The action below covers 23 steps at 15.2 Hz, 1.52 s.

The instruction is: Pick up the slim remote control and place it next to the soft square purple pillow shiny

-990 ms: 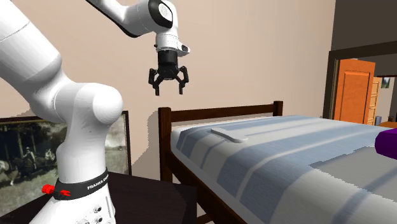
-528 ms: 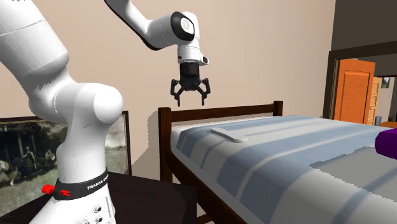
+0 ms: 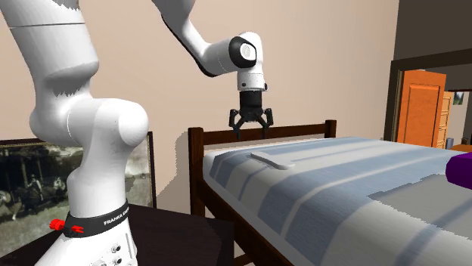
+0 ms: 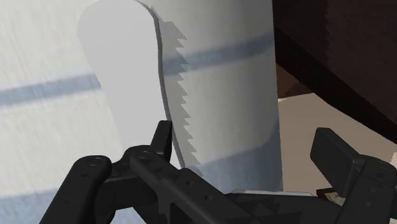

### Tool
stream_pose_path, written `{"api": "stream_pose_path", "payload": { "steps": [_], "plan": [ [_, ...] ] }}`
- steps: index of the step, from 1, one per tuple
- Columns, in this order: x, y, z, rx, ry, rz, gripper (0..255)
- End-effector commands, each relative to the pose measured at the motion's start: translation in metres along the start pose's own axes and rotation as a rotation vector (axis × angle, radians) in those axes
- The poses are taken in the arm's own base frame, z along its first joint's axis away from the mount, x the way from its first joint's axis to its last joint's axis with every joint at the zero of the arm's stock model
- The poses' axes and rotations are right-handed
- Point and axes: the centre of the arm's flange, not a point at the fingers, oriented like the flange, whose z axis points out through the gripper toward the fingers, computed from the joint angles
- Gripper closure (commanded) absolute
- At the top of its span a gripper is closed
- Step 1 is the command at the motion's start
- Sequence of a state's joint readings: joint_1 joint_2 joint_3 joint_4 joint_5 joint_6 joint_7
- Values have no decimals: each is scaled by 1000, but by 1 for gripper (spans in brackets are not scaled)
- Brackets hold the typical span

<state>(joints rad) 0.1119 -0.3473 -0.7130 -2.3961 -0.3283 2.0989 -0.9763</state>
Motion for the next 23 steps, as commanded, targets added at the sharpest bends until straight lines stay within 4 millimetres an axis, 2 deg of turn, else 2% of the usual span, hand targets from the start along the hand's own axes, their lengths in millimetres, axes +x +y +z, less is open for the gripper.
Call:
{"api": "stream_pose_path", "payload": {
  "steps": [1,6,14,22,23],
  "plan": [
    [4,25,13,-6,13,-60,0],
    [17,79,43,-7,48,-194,0],
    [19,79,83,-7,48,-194,0],
    [19,79,83,-7,48,-194,0],
    [19,79,83,-7,48,-194,255]
  ]
}}
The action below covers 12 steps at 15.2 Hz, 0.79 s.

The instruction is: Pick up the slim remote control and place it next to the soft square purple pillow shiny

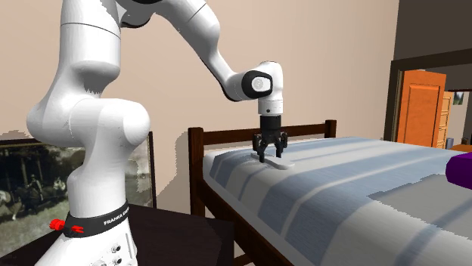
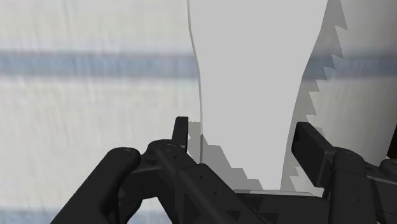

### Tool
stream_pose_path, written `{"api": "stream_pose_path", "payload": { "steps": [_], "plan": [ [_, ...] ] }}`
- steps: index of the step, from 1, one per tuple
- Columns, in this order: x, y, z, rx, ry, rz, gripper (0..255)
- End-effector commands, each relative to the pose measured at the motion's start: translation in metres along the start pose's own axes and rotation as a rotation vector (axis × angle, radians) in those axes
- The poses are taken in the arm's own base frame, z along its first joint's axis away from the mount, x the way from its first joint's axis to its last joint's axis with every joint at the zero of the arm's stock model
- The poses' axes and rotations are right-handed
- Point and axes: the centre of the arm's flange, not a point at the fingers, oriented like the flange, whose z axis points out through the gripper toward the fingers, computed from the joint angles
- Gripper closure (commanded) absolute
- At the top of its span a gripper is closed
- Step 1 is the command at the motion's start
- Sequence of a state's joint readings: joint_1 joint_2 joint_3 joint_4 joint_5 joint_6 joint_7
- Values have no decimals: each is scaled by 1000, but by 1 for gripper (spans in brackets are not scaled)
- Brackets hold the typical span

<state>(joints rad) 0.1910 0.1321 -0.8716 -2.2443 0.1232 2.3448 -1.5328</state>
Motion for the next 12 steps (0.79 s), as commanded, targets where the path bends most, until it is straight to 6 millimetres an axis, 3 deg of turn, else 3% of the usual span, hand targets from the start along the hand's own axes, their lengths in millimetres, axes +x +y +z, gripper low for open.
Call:
{"api": "stream_pose_path", "payload": {
  "steps": [1,9,12],
  "plan": [
    [0,0,0,1,0,0,255],
    [0,0,0,1,0,0,255],
    [0,0,-16,1,0,0,255]
  ]
}}
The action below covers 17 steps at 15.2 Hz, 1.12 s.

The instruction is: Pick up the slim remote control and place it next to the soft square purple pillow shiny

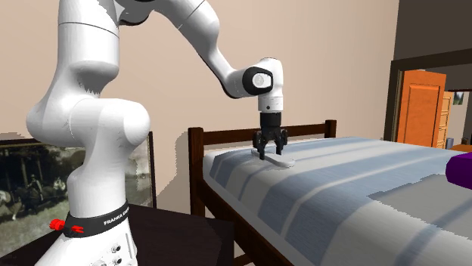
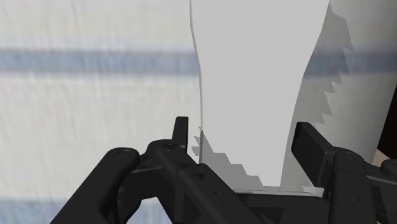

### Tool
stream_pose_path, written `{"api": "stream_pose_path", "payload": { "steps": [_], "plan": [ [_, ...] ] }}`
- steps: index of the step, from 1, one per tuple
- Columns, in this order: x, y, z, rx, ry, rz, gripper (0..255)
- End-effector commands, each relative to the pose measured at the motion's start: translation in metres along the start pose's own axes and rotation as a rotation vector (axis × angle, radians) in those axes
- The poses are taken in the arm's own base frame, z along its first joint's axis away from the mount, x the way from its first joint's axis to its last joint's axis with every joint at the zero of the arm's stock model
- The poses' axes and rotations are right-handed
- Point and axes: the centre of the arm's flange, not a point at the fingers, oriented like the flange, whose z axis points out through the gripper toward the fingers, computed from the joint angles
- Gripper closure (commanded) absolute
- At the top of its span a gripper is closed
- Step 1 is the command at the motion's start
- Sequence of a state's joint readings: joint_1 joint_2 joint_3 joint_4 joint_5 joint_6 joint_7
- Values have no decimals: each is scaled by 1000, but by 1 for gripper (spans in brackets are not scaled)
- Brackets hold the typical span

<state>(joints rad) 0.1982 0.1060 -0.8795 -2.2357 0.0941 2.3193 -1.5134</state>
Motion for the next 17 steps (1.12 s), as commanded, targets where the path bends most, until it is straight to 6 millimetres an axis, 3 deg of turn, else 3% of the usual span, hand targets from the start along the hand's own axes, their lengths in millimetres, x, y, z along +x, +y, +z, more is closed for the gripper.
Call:
{"api": "stream_pose_path", "payload": {
  "steps": [1,17],
  "plan": [
    [0,0,-10,0,0,0,255],
    [-1,2,-95,0,0,0,255]
  ]
}}
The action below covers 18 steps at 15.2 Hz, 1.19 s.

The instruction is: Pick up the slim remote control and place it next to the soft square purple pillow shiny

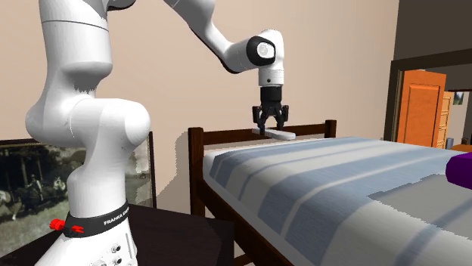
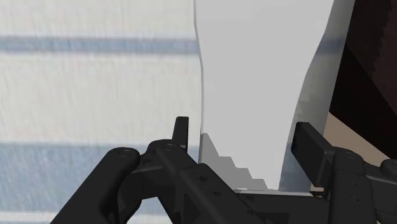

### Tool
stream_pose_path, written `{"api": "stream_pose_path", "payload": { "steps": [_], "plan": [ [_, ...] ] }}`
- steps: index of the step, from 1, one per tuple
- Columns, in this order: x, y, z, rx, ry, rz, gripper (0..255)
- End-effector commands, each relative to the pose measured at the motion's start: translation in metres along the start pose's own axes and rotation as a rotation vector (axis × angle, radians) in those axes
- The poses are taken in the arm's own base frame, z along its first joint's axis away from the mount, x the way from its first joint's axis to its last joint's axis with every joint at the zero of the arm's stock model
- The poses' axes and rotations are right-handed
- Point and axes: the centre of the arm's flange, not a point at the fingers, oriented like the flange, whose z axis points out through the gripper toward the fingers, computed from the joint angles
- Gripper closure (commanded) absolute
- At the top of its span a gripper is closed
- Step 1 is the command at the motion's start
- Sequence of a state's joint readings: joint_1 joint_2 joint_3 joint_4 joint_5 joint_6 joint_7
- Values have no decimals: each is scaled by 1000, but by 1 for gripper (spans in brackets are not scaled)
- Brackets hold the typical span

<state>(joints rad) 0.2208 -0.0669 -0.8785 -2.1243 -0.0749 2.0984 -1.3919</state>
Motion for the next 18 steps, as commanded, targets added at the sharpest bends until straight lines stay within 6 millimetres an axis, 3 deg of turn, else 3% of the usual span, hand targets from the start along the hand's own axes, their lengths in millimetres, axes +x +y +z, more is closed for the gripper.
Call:
{"api": "stream_pose_path", "payload": {
  "steps": [1,18],
  "plan": [
    [0,0,-10,0,0,0,255],
    [-1,2,-100,0,0,0,255]
  ]
}}
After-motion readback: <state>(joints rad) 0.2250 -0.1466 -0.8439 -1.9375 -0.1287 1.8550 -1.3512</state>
